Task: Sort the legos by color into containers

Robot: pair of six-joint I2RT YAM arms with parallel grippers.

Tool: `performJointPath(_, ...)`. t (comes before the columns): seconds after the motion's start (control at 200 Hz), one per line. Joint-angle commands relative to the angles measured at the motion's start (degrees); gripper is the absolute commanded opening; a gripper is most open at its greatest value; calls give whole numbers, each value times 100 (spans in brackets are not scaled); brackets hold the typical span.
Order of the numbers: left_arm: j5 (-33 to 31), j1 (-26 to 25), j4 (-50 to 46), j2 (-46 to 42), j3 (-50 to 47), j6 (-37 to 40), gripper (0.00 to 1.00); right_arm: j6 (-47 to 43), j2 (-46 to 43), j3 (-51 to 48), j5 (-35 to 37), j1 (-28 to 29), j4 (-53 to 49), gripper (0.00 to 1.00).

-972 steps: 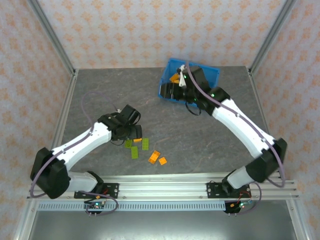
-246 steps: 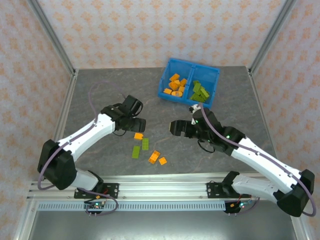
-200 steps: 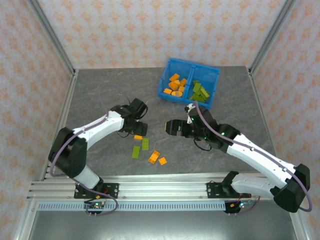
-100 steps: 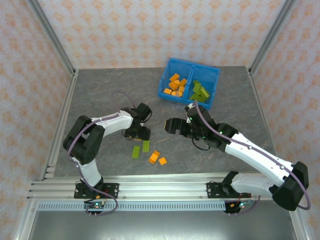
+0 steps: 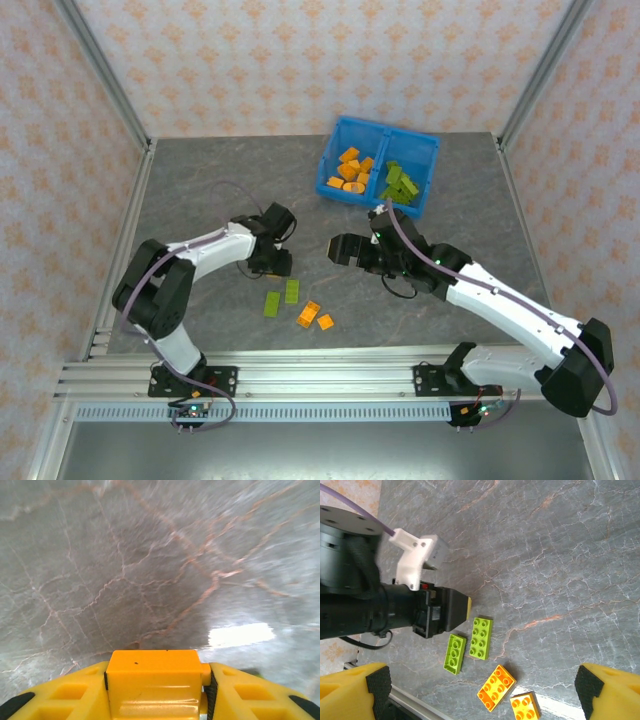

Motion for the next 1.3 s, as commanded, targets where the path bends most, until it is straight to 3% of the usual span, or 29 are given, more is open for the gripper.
performJointPath(0.0,228,35,172,-401,674,-98,46,-57,-128,235,87,16,100,96)
performJointPath(0.135,397,20,720,-48,1708,-198,45,168,-487,142,947,18,201,97)
performJointPath(0.3,130,4,1208,1001,3233,-155,45,413,-995,-111,1845,10,200,98)
performJointPath(0.681,33,-39,1034,3646,7046,-5,44,503,-1270,-161,2042,5,7,98)
performJointPath(0.916,-209,-47,339,5363,9683,-595,48,492,-1388,-108,2043,10,-63,97)
performJointPath(1.066,-221,-80,422,5469,9896,-838,53,524,-1524,-178,2092,10,-80,98)
performJointPath(1.176,-247,-104,261,5217,9881,-747,67,528,-1525,-179,2074,10,-81,98)
performJointPath(1.296,-229,-102,-103,4705,9683,-676,68,507,-1492,-196,2081,10,-37,98)
